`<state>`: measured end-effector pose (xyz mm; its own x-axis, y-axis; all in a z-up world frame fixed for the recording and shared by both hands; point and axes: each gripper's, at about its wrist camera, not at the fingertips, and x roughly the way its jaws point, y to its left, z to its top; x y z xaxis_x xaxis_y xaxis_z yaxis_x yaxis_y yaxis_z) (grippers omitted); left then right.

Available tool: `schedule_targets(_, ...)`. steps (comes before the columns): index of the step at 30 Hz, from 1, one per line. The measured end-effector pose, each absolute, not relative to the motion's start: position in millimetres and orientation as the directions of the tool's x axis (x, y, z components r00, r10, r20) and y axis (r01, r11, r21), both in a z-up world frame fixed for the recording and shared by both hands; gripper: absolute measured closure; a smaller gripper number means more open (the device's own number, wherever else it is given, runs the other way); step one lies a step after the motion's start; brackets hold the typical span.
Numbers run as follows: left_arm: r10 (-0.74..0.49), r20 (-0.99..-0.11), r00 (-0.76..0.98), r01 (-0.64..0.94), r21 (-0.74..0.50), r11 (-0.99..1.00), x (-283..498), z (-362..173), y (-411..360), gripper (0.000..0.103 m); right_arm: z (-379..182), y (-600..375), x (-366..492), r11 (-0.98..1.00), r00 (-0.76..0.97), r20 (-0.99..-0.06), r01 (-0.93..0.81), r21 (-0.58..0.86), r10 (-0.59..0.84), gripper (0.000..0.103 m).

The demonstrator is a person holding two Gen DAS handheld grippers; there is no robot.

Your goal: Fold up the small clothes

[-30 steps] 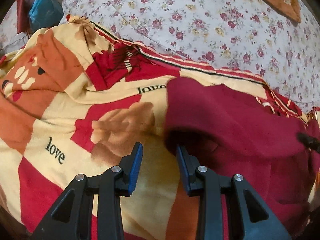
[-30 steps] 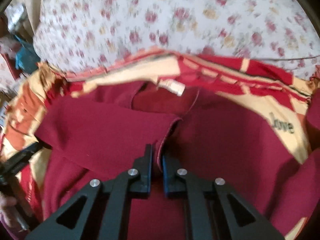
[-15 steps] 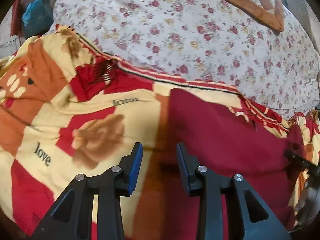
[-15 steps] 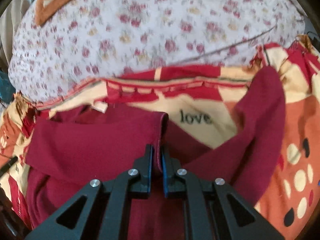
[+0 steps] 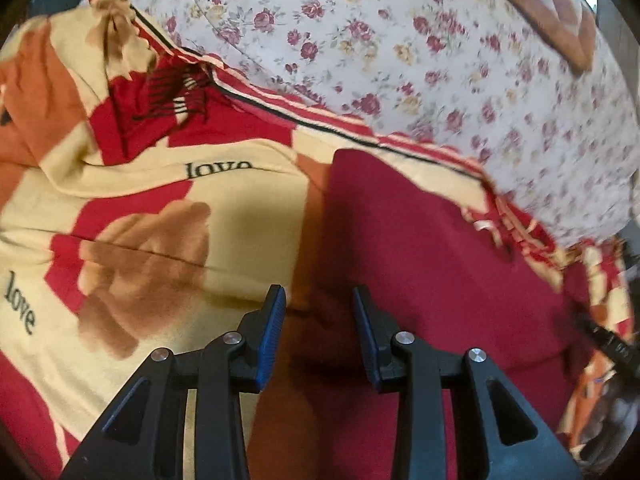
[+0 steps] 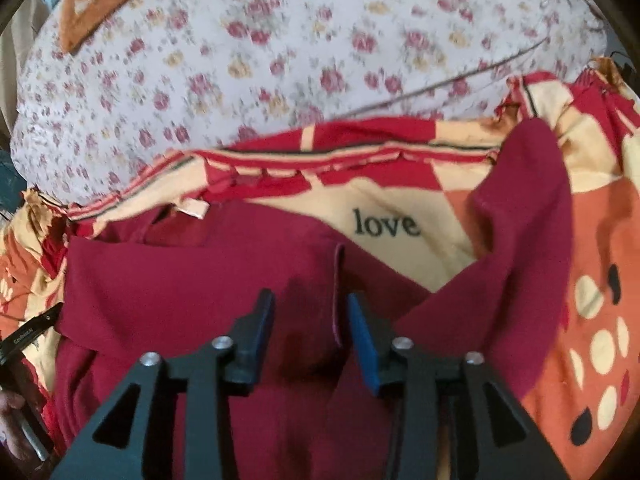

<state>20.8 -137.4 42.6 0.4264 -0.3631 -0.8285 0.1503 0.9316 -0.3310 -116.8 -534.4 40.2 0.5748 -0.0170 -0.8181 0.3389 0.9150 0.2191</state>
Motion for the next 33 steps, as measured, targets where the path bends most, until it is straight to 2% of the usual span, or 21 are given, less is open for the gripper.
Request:
schedule_targets(2,-0.406,-0.804,0.435,0.165,-0.373,0.913,25,50,-136,0.089,49,-530,-120,0.913,0.596,-0.803,0.317,0.255,0.017,0.055)
schedule_targets(4,-0.411,-0.790,0.455,0.181,-0.370,0.911,31,56,-142,0.083,55,-524,-123,0.914,0.611,-0.790,0.295,0.280,0.045,0.053)
schedule_targets(6,-0.423,-0.792,0.439,0.207,-0.369,0.906,39,54,-152,0.073,59,-518,-125,0.918,0.616,-0.785,0.277,0.285,0.058,0.052)
schedule_targets(11,-0.426,-0.843,0.329,0.194,-0.381,0.904,62,22,-168,0.073,65,-517,-139,0.920,0.628,-0.775,0.263,0.289,0.064,0.052)
schedule_targets(13,-0.419,-0.843,0.336,0.190,-0.375,0.907,64,17,-168,0.084,67,-523,-147,0.917,0.627,-0.777,0.274,0.289,0.058,0.051)
schedule_targets(14,-0.413,-0.841,0.348,0.194,-0.367,0.910,63,18,-166,0.103,67,-526,-150,0.915,0.625,-0.778,0.281,0.290,0.055,0.051)
schedule_targets(20,-0.349,-0.834,0.428,0.184,-0.297,0.937,62,39,-142,0.103,64,-544,-167,0.904,0.612,-0.790,0.319,0.285,0.033,0.051)
schedule_targets(23,-0.338,-0.842,0.421,0.138,-0.308,0.941,67,32,-130,0.103,61,-546,-171,0.898,0.615,-0.788,0.322,0.301,0.044,0.051)
schedule_targets(27,-0.288,-0.852,0.436,0.151,-0.246,0.957,60,25,-140,0.103,55,-548,-173,0.894,0.607,-0.793,0.328,0.305,0.048,0.051)
schedule_targets(33,-0.312,-0.840,0.444,0.138,-0.280,0.950,52,44,-142,0.103,58,-538,-172,0.913,0.599,-0.798,0.283,0.295,0.073,0.051)
